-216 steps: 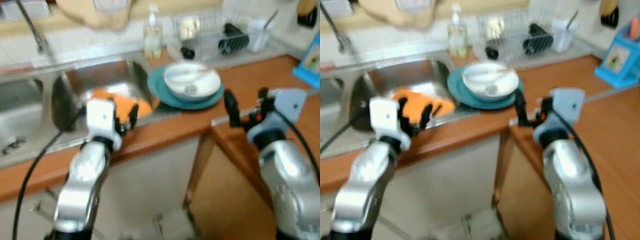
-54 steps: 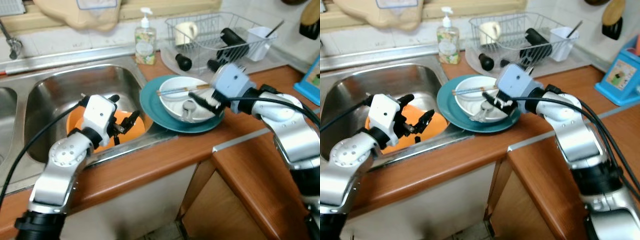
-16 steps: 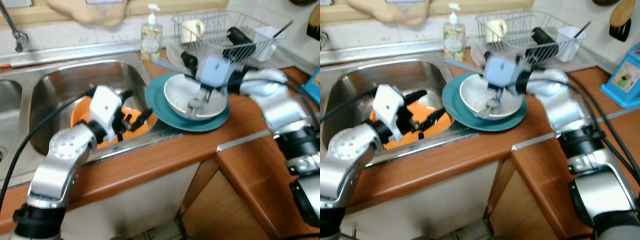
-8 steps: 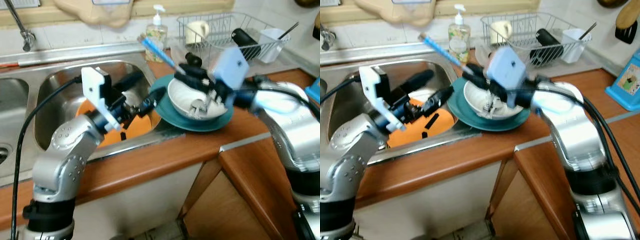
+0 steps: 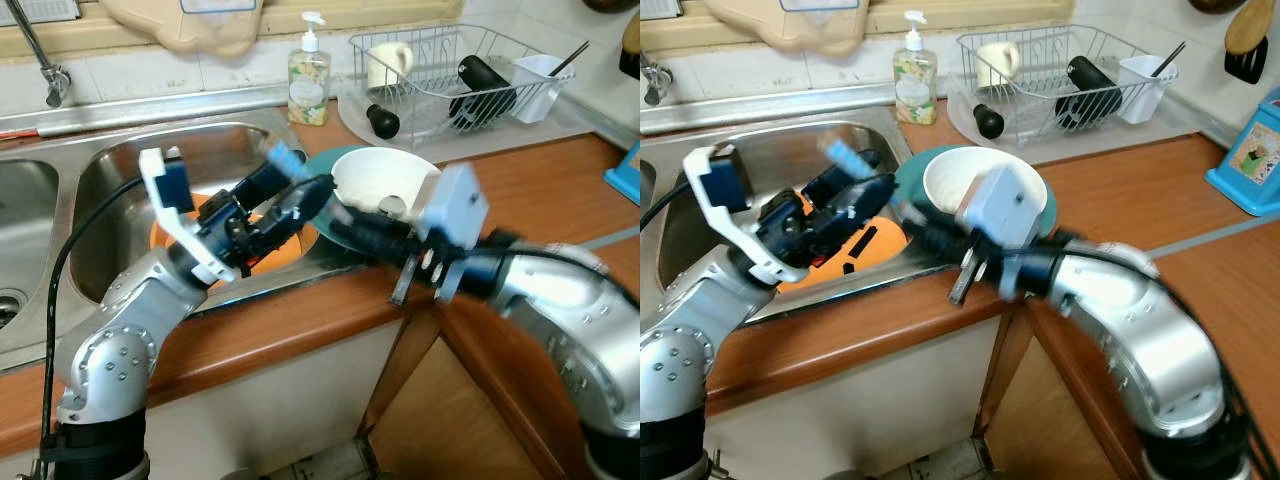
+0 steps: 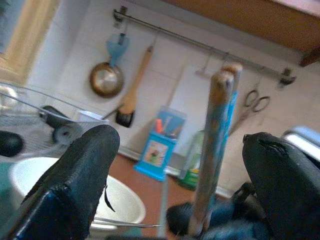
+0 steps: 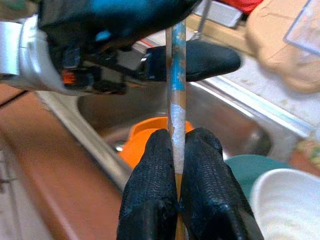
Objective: Kitchen organization
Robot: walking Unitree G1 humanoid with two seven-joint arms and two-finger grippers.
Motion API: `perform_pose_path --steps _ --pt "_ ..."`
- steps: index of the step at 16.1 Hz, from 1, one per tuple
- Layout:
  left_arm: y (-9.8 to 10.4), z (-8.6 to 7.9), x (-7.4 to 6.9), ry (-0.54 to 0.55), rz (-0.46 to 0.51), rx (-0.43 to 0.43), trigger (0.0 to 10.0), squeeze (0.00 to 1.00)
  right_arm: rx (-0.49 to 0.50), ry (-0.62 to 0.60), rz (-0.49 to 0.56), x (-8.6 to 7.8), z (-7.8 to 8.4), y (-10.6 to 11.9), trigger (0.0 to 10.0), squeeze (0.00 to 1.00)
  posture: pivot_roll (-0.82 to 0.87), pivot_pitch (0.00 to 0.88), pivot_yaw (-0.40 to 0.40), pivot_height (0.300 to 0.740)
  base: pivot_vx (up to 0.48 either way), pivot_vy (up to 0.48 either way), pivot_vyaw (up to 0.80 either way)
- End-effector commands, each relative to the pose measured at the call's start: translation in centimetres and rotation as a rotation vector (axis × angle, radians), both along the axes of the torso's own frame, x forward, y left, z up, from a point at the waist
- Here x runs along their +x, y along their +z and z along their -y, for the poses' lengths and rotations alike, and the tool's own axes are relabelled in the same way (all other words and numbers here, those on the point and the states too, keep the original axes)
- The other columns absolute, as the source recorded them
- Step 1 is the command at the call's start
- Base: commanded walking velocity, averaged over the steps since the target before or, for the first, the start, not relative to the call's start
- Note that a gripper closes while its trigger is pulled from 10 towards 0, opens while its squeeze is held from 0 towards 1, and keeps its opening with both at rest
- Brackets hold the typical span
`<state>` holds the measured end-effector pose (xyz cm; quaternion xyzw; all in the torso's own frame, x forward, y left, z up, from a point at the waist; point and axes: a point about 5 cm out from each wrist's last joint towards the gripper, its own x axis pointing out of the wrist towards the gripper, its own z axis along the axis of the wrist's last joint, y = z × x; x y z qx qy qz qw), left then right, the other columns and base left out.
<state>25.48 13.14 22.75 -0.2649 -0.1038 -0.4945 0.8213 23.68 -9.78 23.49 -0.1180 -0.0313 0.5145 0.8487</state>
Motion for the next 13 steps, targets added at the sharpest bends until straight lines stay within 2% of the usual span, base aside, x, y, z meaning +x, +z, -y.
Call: perform_pose_path --steps 1,2,3,4,8,11,13 --pt "0.1 0.0 -0.3 -0.027 0.003 -0.010 4.0 0.00 0.009 0.015 -0.002 -0.5 -0.3 0.2 0.0 0.00 -0.12 0.000 0.038 0.740 0.000 0.000 0.00" --pt "-0.1 0.2 -0.7 -0.067 -0.012 -0.009 0.5 0.00 0.017 0.011 -0.029 -0.8 -0.5 -0.3 0.0 0.00 -0.12 0.000 0.040 0.740 0.000 0.000 0.00" --pt "-0.6 0.4 -1.1 -0.106 -0.036 0.015 0.0 0.00 0.034 0.004 -0.052 -0.9 -0.7 -0.7 0.0 0.00 -0.12 0.000 0.043 0.740 0.000 0.000 0.00" --pt "-1.0 0.4 -1.4 -0.130 -0.069 0.013 0.0 0.00 0.084 -0.005 -0.083 -1.0 -1.0 -0.9 0.0 0.00 -0.12 0.000 0.046 0.740 0.000 0.000 0.00" --pt "-1.2 0.1 -2.0 -0.165 -0.103 -0.042 0.0 0.00 0.145 -0.014 -0.136 -1.3 -1.3 -1.4 0.0 0.00 -0.12 0.000 0.045 0.740 0.000 0.000 0.00" --pt "-1.2 0.1 -2.4 -0.187 -0.110 -0.066 0.0 0.00 0.155 -0.009 -0.162 -1.5 -1.4 -1.7 0.0 0.00 -0.11 0.000 0.043 0.740 0.000 0.000 0.00" --pt "-1.6 0.1 -2.2 -0.166 -0.127 -0.069 0.0 0.00 0.157 -0.009 -0.172 -1.5 -1.3 -1.8 0.0 0.00 -0.11 0.000 0.034 0.740 0.000 0.000 0.00"
